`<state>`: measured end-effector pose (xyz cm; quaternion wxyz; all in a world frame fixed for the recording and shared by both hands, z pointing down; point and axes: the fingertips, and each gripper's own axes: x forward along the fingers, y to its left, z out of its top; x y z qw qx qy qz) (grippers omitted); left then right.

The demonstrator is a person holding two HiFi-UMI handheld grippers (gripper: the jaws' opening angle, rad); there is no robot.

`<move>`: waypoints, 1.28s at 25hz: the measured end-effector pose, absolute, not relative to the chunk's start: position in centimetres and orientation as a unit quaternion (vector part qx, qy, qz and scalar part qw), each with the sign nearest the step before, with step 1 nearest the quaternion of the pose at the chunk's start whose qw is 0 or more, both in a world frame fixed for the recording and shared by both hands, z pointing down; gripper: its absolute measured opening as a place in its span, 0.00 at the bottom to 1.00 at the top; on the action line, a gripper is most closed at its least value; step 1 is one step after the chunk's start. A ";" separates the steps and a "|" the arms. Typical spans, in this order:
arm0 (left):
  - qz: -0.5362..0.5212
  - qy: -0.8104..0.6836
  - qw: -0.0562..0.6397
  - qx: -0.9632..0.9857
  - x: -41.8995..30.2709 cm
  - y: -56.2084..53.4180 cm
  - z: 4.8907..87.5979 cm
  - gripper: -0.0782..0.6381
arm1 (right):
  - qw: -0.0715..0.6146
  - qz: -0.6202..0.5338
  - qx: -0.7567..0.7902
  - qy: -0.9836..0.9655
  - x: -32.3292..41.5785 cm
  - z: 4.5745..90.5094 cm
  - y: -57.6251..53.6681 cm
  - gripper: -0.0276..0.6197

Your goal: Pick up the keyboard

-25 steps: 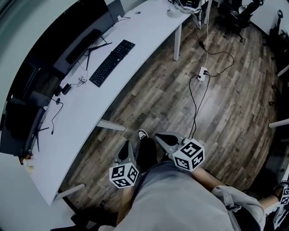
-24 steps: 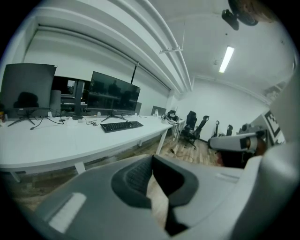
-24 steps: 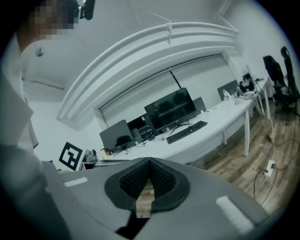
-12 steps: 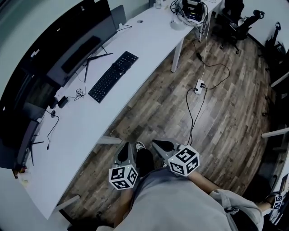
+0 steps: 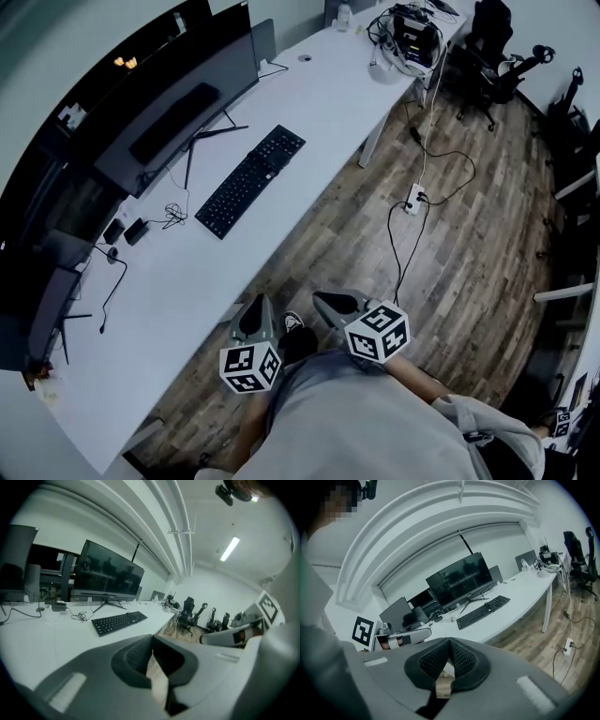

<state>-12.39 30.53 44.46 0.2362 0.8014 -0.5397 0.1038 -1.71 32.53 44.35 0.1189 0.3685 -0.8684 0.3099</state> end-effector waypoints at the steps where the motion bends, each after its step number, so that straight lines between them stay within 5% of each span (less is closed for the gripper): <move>1: 0.102 -0.539 0.234 0.803 -12.9 29.7 44.1 0.11 | 0.121 0.306 0.373 -0.867 -2.2 44.2 31.7 0.05; 16: 0.050 -0.573 0.203 0.793 -22.4 21.3 41.2 0.11 | 0.123 0.289 0.423 -0.850 -7.8 43.9 23.2 0.05; 32: 0.064 -0.550 0.244 0.796 -21.5 19.2 43.5 0.11 | 0.126 0.318 0.468 -0.815 -4.6 46.6 19.2 0.05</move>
